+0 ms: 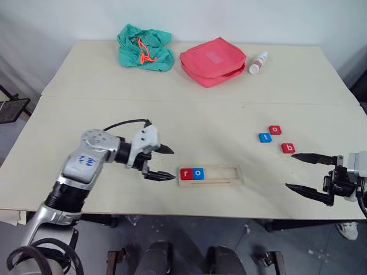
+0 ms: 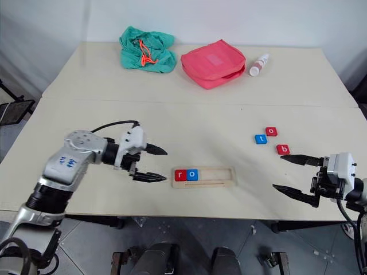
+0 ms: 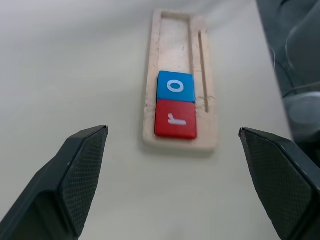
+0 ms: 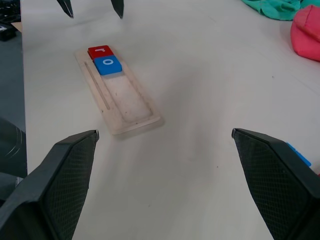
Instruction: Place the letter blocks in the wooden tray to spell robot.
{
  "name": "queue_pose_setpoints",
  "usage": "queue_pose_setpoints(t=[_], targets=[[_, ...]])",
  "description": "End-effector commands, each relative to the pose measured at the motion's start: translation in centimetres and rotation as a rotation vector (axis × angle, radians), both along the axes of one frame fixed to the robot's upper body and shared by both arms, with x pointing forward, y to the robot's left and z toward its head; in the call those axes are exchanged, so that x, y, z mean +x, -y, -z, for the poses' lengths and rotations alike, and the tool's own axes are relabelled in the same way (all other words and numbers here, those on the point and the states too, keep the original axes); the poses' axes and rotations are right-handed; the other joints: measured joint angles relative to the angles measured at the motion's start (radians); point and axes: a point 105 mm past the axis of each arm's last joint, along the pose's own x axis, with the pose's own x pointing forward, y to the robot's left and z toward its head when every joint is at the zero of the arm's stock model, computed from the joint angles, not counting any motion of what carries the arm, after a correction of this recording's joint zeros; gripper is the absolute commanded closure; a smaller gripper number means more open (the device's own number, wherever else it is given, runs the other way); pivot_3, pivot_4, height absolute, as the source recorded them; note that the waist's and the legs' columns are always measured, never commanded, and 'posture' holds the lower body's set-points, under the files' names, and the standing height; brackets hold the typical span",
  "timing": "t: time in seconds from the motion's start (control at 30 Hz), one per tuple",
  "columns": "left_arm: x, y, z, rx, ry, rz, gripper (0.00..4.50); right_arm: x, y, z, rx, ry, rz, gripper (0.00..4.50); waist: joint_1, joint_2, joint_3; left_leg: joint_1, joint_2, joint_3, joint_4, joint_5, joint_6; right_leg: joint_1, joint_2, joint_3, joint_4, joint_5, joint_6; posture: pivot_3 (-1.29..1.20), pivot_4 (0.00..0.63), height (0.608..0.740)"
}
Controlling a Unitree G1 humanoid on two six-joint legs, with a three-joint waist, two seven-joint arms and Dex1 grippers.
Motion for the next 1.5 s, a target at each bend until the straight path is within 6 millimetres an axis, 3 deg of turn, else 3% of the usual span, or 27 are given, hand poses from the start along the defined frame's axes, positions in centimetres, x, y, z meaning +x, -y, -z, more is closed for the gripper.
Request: queue_pose_setpoints(t=[0.03,0.2,0.33,0.47,0.6,0.83,1.5], targets=[[-0.7,-1.5,-2.9,-0.184,0.107,0.015,0.04,0.5,-0.1,-0.6,0.007,0.011,0.099,0.00,-0.001,0.000,0.000,0.000,0.000,0.000,0.000,0.000,0.000,0.000,0.000,0.000,0.000,0.000,0.000,0.00,0.150,0.740],[-1.6,-2.3,-3.2,-0.319,0.178,0.031,0.04,1.2,-0.2,-0.4,0.040,-0.005,0.243,0.00,0.003,0.000,0.000,0.000,0.000,-0.001,0.000,0.000,0.000,0.000,0.000,0.000,0.000,0.000,0.000,0.00,0.150,0.740],[-2.1,-3.5,-1.2,-0.407,0.220,-0.023,0.04,2.6,1.2,0.0,0.117,0.001,0.567,0.00,0.000,0.000,0.000,0.001,0.000,-0.001,-0.001,0.000,0.000,0.000,0.000,0.000,0.001,0.000,0.000,0.00,0.150,0.740],[-2.4,-3.6,0.0,-0.428,0.233,-0.026,0.04,2.9,1.5,-0.3,0.149,0.043,0.699,0.00,0.001,0.000,0.000,0.001,0.000,0.000,0.000,0.000,0.000,-0.001,0.000,0.001,0.001,0.000,0.000,0.00,0.150,0.740],[-2.8,-4.5,2.5,-0.431,0.226,-0.047,0.04,1.8,1.4,1.5,0.231,0.032,0.835,0.00,0.001,0.000,0.000,0.002,0.000,0.000,-0.001,0.000,0.000,0.000,0.000,0.001,0.002,0.000,0.000,0.00,0.150,0.740],[-3.6,-5.5,3.9,-0.404,0.161,0.018,0.04,0.7,1.6,3.8,0.242,-0.038,0.912,0.00,-0.004,0.001,-0.001,0.003,-0.001,0.002,-0.002,0.000,0.000,0.000,0.000,0.003,0.002,0.000,0.000,0.00,0.150,0.740],[-3.2,-5.1,2.6,-0.469,0.197,0.082,0.04,0.9,1.8,3.3,0.261,-0.018,0.905,0.00,-0.004,0.001,-0.001,0.003,0.000,0.003,-0.002,0.000,0.000,-0.001,0.000,0.004,0.003,0.000,0.000,0.00,0.150,0.740]])
